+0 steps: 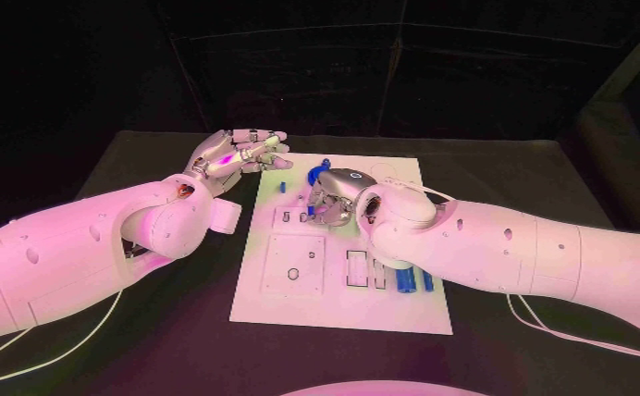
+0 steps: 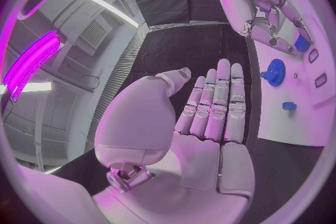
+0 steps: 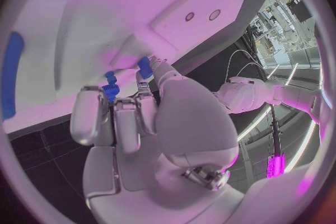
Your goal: Assemble the parts on the task board
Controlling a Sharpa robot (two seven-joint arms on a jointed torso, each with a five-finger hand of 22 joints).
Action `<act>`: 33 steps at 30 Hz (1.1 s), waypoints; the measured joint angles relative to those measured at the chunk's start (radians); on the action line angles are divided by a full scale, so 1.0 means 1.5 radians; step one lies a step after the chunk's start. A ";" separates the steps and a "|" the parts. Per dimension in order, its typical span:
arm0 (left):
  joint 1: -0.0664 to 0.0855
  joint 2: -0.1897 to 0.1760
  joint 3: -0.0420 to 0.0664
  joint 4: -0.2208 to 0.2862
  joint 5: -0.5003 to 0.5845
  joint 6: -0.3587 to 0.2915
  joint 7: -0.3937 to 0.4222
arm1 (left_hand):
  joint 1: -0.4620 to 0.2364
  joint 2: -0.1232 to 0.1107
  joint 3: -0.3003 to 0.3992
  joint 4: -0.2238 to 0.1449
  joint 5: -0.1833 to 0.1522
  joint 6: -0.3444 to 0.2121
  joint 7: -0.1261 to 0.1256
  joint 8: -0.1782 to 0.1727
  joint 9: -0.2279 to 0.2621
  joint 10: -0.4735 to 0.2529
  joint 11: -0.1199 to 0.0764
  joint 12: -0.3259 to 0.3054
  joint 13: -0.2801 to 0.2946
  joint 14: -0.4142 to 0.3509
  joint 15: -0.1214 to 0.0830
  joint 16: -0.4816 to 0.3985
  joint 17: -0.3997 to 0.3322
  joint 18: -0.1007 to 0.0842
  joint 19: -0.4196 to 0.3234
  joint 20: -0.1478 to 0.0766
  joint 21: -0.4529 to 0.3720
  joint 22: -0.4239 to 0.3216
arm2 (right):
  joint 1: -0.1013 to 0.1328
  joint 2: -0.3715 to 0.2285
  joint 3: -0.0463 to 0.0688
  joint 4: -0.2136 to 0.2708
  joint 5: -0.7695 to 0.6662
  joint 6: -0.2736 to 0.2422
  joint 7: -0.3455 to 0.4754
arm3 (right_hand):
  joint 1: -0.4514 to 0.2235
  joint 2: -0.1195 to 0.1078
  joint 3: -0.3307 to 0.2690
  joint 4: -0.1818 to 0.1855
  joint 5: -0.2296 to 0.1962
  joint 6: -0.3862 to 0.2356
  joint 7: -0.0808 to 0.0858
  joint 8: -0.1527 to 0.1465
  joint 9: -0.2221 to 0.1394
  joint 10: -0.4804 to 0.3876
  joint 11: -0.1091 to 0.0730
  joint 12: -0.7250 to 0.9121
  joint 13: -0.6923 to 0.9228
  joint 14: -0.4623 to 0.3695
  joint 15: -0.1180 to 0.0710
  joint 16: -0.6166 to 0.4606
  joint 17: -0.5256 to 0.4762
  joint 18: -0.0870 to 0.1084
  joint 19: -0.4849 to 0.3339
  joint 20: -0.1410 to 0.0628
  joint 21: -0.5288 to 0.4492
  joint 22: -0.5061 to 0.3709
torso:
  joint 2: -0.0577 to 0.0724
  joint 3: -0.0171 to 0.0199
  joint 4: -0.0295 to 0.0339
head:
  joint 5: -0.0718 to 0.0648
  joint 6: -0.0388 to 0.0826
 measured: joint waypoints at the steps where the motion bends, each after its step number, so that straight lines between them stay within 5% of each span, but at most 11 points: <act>1: 0.000 0.000 0.000 0.000 0.000 0.000 0.000 | 0.000 0.000 0.000 0.000 0.000 0.000 0.000 0.000 0.000 0.000 0.000 0.000 0.000 0.000 0.000 0.000 0.000 0.000 0.000 0.000 0.000 0.000 | 0.000 0.000 0.000 0.000 0.000 0.000 0.000 | 0.000 0.000 0.000 0.000 0.000 0.000 0.000 0.000 0.000 0.000 0.000 0.000 0.000 0.000 0.000 0.000 0.000 0.000 0.000 0.000 0.000 0.000 | 0.000 0.0000 0.0001 | 0.000 0.000; 33: 0.000 0.001 0.000 -0.004 0.000 0.000 0.000 | 0.000 0.000 0.000 0.000 0.000 0.000 0.000 0.000 0.000 0.000 0.000 0.000 0.000 0.000 0.000 0.000 0.000 0.000 0.000 0.000 0.000 0.000 | -0.003 -0.002 0.002 0.000 -0.007 0.009 -0.001 | -0.003 -0.003 0.001 -0.001 -0.002 0.000 0.001 0.003 -0.002 0.000 0.000 -0.001 0.000 0.000 0.000 0.000 0.000 0.000 0.000 0.000 -0.003 -0.001 | 0.000 0.0004 0.0002 | -0.005 -0.007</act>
